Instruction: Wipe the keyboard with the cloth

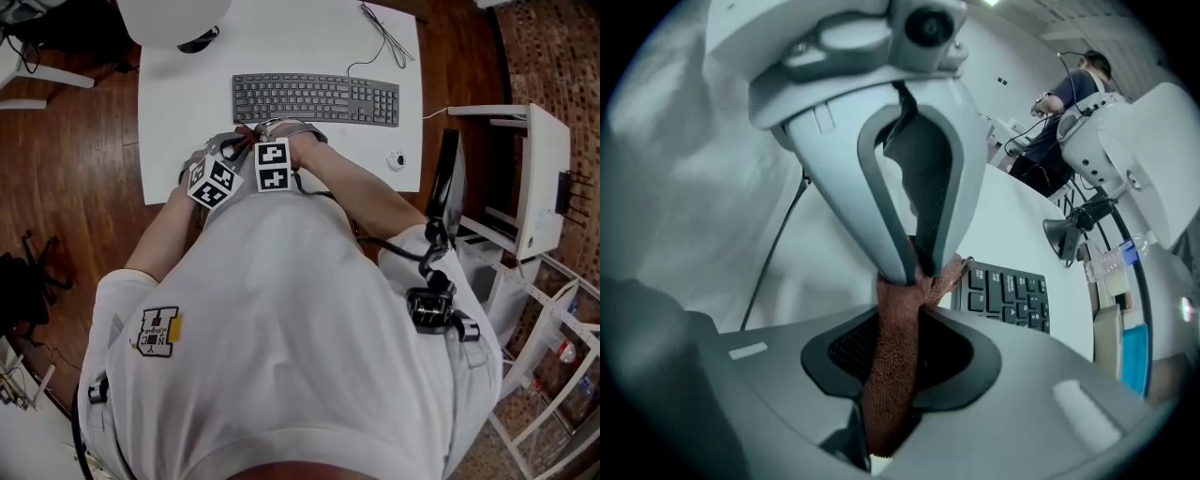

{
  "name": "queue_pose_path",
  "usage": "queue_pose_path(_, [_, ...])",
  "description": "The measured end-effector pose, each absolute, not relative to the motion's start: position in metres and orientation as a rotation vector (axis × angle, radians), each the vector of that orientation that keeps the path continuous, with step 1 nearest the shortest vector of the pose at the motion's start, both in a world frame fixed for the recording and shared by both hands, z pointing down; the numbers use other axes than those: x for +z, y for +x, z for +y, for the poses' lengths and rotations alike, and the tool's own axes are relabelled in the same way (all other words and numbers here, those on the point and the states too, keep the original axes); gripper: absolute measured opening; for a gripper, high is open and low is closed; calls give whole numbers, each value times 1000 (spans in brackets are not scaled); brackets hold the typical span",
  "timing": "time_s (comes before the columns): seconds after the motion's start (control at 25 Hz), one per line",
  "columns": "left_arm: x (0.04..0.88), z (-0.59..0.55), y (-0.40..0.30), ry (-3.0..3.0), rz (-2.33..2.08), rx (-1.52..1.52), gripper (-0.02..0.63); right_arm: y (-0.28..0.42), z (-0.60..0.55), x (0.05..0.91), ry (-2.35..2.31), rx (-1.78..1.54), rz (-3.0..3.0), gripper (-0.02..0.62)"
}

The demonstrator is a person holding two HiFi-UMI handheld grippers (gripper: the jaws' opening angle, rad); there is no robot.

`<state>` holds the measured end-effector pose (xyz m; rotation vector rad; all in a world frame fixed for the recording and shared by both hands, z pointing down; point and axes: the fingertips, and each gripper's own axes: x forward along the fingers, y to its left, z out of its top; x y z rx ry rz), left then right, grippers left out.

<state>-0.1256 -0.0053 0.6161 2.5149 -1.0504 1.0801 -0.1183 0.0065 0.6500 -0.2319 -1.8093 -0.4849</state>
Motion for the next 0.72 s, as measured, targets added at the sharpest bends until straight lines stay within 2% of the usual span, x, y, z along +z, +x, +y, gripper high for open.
queue_pose_path(0.16, [625, -4, -125, 2487, -1026, 1090, 43, -111, 3, 646, -155, -433, -1896, 137])
queue_pose_path(0.28, [626, -3, -126, 2503, -1026, 1090, 43, -97, 0, 639, -92, -389, -1957, 193])
queue_pose_path(0.72, [628, -1, -125, 2490, -1022, 1103, 43, -15, -11, 638, 215, -148, -2019, 209])
